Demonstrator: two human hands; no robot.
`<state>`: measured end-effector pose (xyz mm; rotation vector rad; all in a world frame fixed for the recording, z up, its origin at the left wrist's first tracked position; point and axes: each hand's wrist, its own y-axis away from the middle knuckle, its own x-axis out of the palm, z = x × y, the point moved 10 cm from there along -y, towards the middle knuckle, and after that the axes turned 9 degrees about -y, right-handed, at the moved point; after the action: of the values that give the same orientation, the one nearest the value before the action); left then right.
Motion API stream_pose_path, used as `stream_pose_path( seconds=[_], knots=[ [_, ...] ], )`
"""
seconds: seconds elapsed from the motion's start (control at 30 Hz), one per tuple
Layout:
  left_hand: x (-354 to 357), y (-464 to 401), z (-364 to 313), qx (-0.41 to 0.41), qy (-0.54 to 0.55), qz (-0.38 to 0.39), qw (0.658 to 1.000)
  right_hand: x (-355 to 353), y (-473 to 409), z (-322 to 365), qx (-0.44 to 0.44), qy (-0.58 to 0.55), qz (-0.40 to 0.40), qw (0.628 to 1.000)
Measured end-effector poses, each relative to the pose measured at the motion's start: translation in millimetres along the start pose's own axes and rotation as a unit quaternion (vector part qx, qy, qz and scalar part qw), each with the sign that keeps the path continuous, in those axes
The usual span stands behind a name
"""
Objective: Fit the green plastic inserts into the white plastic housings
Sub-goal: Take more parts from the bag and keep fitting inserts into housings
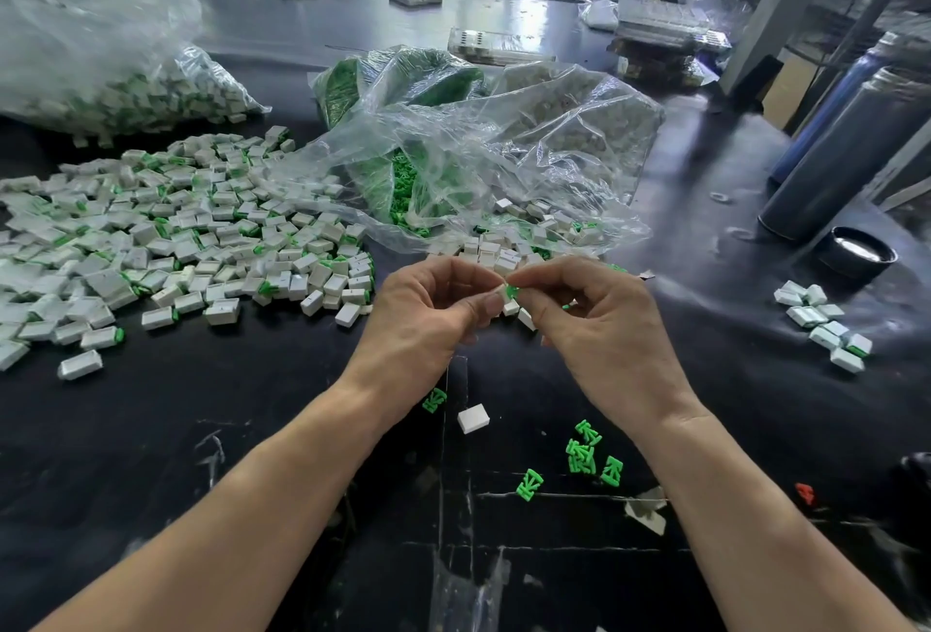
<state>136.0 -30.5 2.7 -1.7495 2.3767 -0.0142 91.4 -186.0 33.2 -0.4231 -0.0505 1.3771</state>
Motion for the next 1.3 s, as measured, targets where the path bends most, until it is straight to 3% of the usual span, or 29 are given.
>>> stream_pose_path(
  seconds=[0.17, 0.3, 0.43, 0.8, 0.97, 1.3],
  knots=[
    [0, 0, 3, -0.005, -0.004, -0.002, 1.0, 2, 0, -1, 0.007, 0.007, 0.015, 1.0],
    [3, 1, 0, -0.005, 0.025, 0.01, 1.0, -1, 0, -11, 0.056, -0.098, -0.019, 0.993],
    [1, 1, 1, -0.013, 0.063, 0.005, 0.998, 3, 4, -12, 0.067, -0.115, -0.018, 0.991],
    [-2, 3, -5, -0.003, -0.03, -0.002, 1.0, 4, 2, -3, 0.031, 0.065, 0.039, 0.997],
    [-5, 6, -13, 0.001, -0.094, 0.004, 0.996, 8, 3, -5, 0.023, 0.096, 0.058, 0.993],
    [-4, 6, -14, -0.001, -0.117, 0.027, 0.993, 14, 5, -4, 0.027, 0.1, 0.087, 0.991]
  ],
)
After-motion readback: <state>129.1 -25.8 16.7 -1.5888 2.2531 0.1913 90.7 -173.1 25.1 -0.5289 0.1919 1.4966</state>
